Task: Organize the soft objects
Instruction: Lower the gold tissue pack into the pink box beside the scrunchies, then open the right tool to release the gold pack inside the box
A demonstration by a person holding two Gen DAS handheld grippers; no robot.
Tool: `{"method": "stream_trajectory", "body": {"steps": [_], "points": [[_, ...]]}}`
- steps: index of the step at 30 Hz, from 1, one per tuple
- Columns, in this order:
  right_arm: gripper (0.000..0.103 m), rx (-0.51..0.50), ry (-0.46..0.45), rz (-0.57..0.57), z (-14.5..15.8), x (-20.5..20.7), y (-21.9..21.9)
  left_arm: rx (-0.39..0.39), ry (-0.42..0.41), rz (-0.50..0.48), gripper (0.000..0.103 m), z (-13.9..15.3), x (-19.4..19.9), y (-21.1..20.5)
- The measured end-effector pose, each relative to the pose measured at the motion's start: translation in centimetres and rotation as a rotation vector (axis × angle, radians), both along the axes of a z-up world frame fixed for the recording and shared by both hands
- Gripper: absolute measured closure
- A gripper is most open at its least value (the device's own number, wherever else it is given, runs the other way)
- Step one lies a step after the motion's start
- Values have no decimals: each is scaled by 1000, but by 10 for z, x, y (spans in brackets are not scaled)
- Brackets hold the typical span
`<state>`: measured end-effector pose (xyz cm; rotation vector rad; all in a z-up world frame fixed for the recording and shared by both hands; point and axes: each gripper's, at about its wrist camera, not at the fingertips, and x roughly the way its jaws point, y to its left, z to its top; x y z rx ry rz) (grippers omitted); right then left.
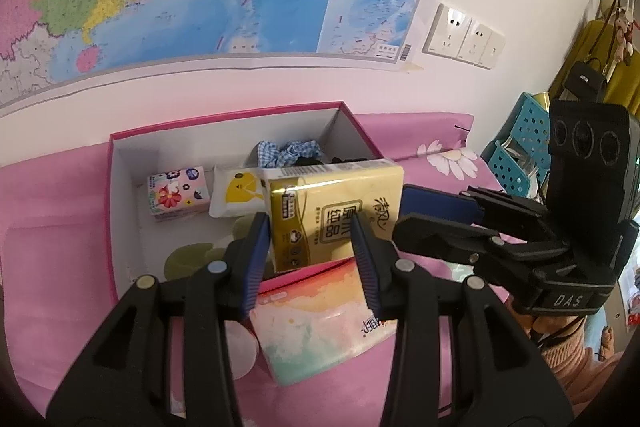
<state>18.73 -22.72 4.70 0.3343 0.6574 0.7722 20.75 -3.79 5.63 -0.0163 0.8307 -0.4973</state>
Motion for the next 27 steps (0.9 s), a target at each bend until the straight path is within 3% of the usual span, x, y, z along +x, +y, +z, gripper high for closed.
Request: {"method": "stream_trajectory", "body": {"steps": [27], "points": [[69, 28, 32, -10, -5, 26, 3, 50, 7, 20, 60, -1, 28, -3]]}}
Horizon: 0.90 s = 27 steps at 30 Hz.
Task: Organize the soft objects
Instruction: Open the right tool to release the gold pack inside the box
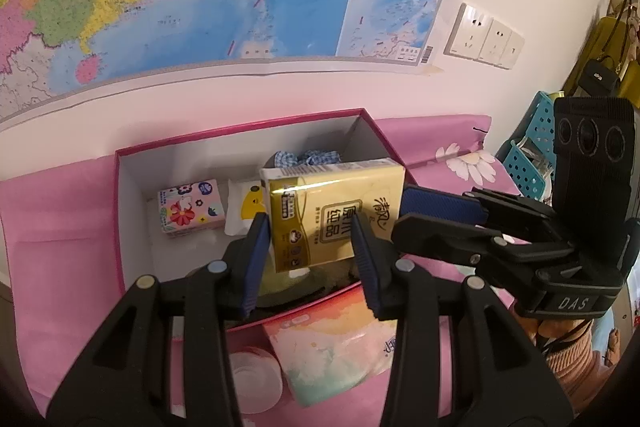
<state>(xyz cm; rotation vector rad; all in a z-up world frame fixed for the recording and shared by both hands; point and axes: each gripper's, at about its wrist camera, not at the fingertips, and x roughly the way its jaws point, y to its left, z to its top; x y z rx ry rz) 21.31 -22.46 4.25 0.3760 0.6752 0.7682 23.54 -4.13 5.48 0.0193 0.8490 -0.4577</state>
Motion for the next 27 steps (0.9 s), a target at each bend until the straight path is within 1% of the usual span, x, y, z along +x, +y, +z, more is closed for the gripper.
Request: {"method": "stream_trajectory", "body": {"steps": [17, 27], "points": [[69, 3, 36, -1, -8, 17, 5, 16, 30, 15, 60, -5, 13, 2], [69, 9, 81, -10, -17, 40, 12, 50, 97, 46, 60, -14, 37, 2]]}}
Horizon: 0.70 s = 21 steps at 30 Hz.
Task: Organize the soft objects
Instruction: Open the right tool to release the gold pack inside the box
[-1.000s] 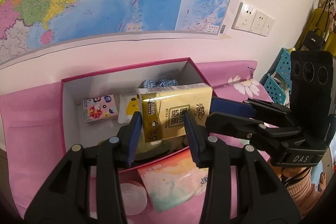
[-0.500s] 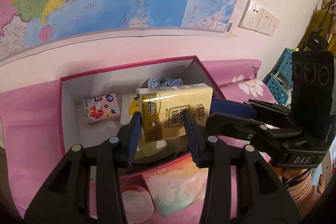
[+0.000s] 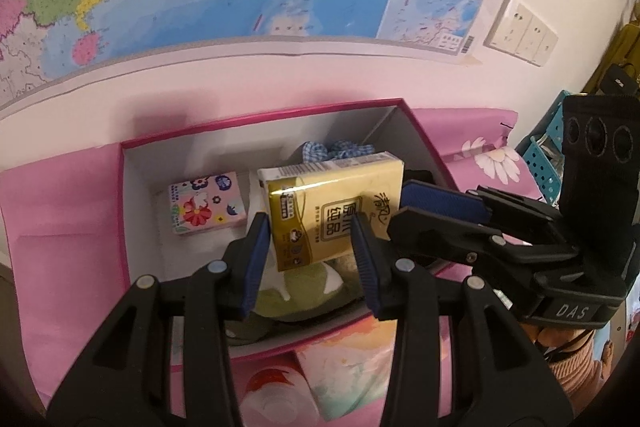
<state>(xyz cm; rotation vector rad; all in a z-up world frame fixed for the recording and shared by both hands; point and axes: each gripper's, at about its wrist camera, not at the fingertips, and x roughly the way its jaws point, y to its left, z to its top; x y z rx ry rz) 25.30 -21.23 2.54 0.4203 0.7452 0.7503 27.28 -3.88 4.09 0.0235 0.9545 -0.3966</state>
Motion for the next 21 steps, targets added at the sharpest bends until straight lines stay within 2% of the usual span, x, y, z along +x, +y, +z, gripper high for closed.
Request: {"method": "stream_trajectory", "body": {"steps": [11, 21], "points": [[69, -13, 38, -16, -13, 17, 8, 28, 47, 17, 62, -12, 17, 0], [69, -7, 64, -13, -21, 25, 9, 29, 48, 24, 62, -16, 20, 2]]}}
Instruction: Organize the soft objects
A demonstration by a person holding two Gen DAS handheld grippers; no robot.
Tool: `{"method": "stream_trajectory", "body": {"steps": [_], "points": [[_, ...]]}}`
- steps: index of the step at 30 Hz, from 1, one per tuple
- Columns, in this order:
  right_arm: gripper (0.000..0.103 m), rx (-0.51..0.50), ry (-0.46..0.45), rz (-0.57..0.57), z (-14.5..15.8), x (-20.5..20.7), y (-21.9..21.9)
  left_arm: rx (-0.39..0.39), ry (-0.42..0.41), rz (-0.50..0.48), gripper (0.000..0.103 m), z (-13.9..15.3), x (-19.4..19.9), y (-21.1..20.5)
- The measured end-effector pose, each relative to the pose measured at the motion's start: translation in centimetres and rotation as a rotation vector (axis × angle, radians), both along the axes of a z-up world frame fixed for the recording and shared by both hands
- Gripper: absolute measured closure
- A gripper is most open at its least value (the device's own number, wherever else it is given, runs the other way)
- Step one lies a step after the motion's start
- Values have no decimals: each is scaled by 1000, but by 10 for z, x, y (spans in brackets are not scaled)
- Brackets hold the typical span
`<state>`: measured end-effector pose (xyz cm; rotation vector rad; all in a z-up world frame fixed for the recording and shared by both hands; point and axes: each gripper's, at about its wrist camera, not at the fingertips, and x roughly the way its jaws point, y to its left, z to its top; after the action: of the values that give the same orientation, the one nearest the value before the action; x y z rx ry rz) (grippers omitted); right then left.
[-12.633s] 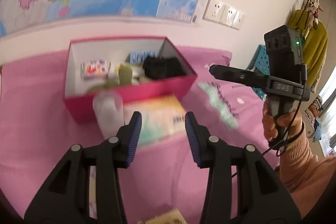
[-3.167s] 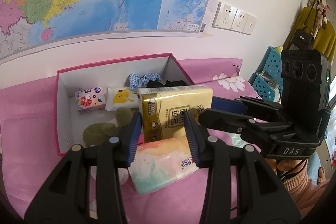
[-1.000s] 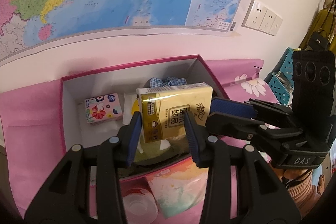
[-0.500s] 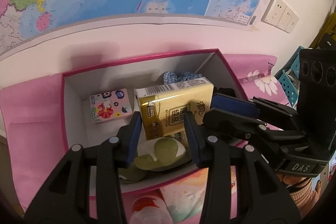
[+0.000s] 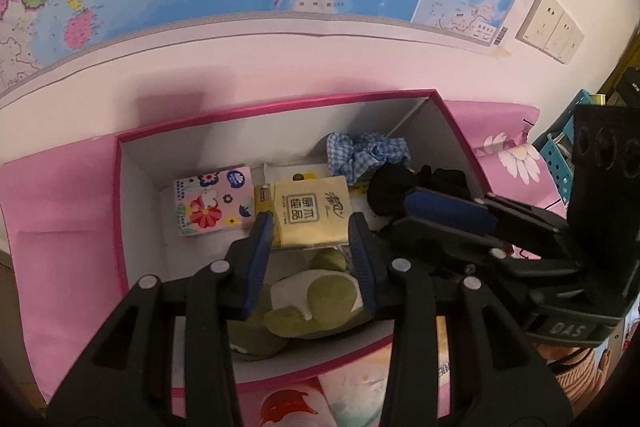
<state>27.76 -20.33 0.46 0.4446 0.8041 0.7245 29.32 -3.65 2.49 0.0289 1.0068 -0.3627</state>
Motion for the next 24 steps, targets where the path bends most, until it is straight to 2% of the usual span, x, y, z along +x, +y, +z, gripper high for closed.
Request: {"method": "stream_trajectory", "body": {"steps": [2, 4, 6, 9, 10, 12, 14, 16, 20, 24], "points": [[69, -7, 8, 2, -2, 0, 1, -7, -23, 0, 60, 4, -5, 3], [69, -24, 14, 0, -5, -2, 1, -14, -63, -5, 53, 10, -16, 7], [68, -41, 7, -3, -4, -8, 1, -15, -125, 12, 35, 18, -33, 12], [61, -67, -34, -15, 1, -25, -2, -12, -234, 45, 20, 31, -62, 22], [55, -75, -50, -21, 3, -31, -4, -13, -271, 54, 16, 35, -74, 26], [45, -100, -92, -33, 10, -48, -8, -17, -344, 82, 1, 41, -99, 35], [22, -128, -137, -52, 16, -64, -12, -22, -385, 111, 0, 42, -117, 41], [13, -183, -194, -93, 20, -88, -14, -37, -387, 147, 0, 38, -133, 49], [0, -290, -264, -148, 20, -130, -14, -31, -333, 223, 0, 20, -154, 58], [0, -358, -294, -180, 15, -164, -12, 5, -277, 292, 0, -2, -178, 63]]}}
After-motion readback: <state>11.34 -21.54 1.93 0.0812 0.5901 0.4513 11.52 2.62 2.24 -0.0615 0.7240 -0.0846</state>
